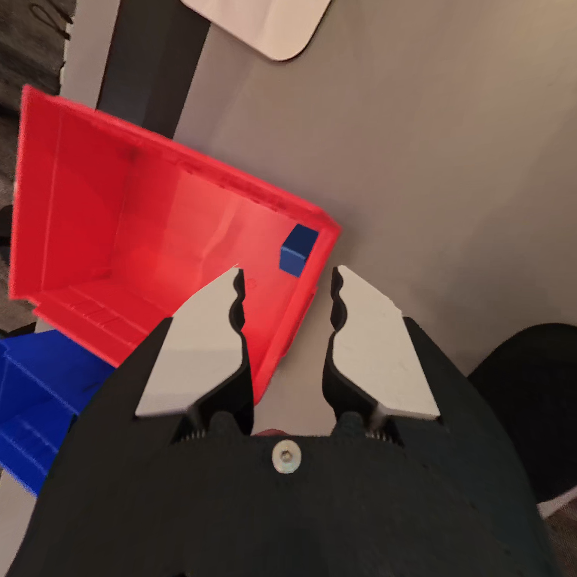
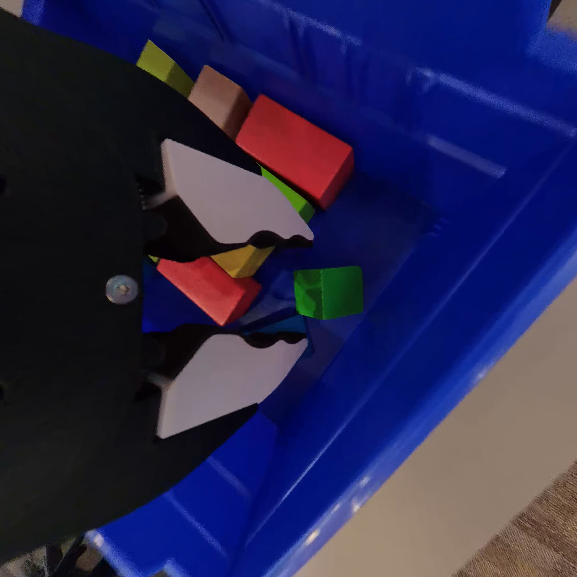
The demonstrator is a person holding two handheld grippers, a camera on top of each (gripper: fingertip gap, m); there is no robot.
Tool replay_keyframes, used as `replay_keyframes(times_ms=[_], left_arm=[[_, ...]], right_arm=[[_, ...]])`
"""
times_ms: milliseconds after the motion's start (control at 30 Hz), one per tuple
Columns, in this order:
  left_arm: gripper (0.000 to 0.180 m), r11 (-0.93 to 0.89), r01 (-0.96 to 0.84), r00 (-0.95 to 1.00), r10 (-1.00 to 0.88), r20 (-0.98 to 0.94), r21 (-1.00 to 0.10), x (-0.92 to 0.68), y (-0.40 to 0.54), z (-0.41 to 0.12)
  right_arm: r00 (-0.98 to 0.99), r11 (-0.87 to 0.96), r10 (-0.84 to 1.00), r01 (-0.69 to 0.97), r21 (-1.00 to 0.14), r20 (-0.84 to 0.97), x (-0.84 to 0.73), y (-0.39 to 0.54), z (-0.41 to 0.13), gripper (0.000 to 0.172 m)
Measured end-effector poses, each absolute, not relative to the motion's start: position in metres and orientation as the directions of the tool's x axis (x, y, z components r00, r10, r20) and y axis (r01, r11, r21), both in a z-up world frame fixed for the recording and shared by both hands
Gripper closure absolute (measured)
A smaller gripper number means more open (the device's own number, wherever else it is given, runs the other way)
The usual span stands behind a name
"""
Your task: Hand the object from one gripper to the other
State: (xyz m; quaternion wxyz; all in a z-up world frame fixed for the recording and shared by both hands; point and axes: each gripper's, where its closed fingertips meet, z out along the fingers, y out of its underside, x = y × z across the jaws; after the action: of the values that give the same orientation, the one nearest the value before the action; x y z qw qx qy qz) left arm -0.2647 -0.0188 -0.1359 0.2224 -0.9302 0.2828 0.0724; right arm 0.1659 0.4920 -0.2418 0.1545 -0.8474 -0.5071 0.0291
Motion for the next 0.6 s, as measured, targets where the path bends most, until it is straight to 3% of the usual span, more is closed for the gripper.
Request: replay_keyframes(times_ms=[33,200,300,500,600], left_arm=[[0.128,-0.745,-0.554,0.832,-0.483,-0.272,-0.372,-0.274,-0.019,-0.135],[0.126,-0.742,-0.58,0.813,-0.498,-0.302,-0.337,-0.315,-0.015,-0.142],[0.126,-0.715,-0.65,0.758,-0.587,-0.283,-0.257,-0.323,-0.01,-0.165],[0.13,-0.628,-0.765,0.644,-0.749,-0.159,-0.142,-0.314,0.001,-0.219],[0.134,-0.606,-0.781,0.62,-0.782,-0.067,-0.148,-0.307,0.002,-0.239]], right_arm=[[0.479,-0.426,0.869,0.853,-0.302,0.128,0.166,0.488,-0.233,0.119],[0.453,-0.338,0.87,0.835,-0.433,0.193,0.158,0.447,-0.178,0.121],[0.423,-0.276,0.885,0.813,-0.512,0.195,0.147,0.405,-0.151,0.121],[0.325,-0.161,0.92,0.825,-0.542,0.221,0.128,0.325,-0.136,0.129],[0.296,-0.13,0.929,0.824,-0.551,0.224,0.121,0.3,-0.134,0.13]])
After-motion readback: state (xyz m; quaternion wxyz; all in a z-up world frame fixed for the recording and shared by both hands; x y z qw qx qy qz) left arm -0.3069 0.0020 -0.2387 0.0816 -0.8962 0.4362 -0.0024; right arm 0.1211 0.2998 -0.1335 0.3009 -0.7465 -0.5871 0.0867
